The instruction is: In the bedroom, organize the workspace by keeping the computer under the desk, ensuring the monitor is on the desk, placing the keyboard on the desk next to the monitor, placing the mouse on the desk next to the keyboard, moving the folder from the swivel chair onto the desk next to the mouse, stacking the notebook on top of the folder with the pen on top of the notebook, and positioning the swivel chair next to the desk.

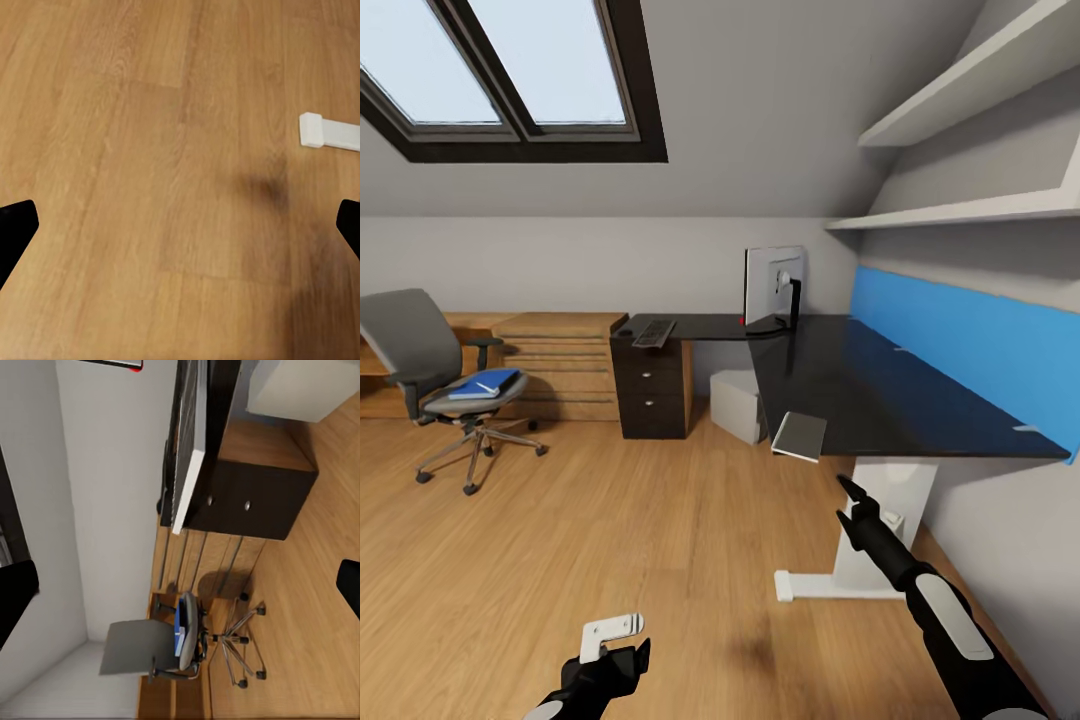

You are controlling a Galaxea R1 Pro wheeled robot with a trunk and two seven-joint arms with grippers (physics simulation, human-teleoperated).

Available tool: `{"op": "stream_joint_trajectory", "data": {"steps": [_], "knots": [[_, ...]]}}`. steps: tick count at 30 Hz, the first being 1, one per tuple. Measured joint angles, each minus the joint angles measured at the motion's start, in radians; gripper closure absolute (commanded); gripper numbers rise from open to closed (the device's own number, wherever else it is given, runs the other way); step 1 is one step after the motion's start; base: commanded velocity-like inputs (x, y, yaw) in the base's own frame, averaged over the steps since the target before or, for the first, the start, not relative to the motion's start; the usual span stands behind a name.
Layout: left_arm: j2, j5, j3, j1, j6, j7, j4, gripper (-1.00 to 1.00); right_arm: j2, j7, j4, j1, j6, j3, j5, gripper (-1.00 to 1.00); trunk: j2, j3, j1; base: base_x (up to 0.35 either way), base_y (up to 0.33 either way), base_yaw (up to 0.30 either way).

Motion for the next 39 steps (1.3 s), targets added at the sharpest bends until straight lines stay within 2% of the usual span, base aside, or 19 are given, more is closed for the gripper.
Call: {"op": "stream_joint_trajectory", "data": {"steps": [10,17,34,39], "knots": [[0.000,0.000,0.001,0.000,0.000,0.000,0.000,-1.00,0.000,0.001,0.001,0.000,0.011,0.000,-0.001,-1.00,-0.070,-0.031,0.038,0.000,0.000,0.000],[0.003,0.000,0.006,0.000,-0.001,-0.003,0.000,-1.00,0.003,0.001,0.002,0.000,0.008,0.000,-0.001,-1.00,-0.070,-0.031,0.038,0.025,0.000,0.000],[0.005,0.001,0.007,0.000,-0.001,-0.005,0.001,-1.00,0.002,0.001,0.001,0.000,0.005,0.000,0.001,-1.00,-0.070,-0.031,0.038,0.277,0.000,0.000],[0.005,0.002,0.006,0.000,0.000,-0.006,0.001,-1.00,0.002,0.001,0.001,0.000,0.005,0.000,0.001,-1.00,-0.070,-0.031,0.038,0.126,0.000,0.000]]}}
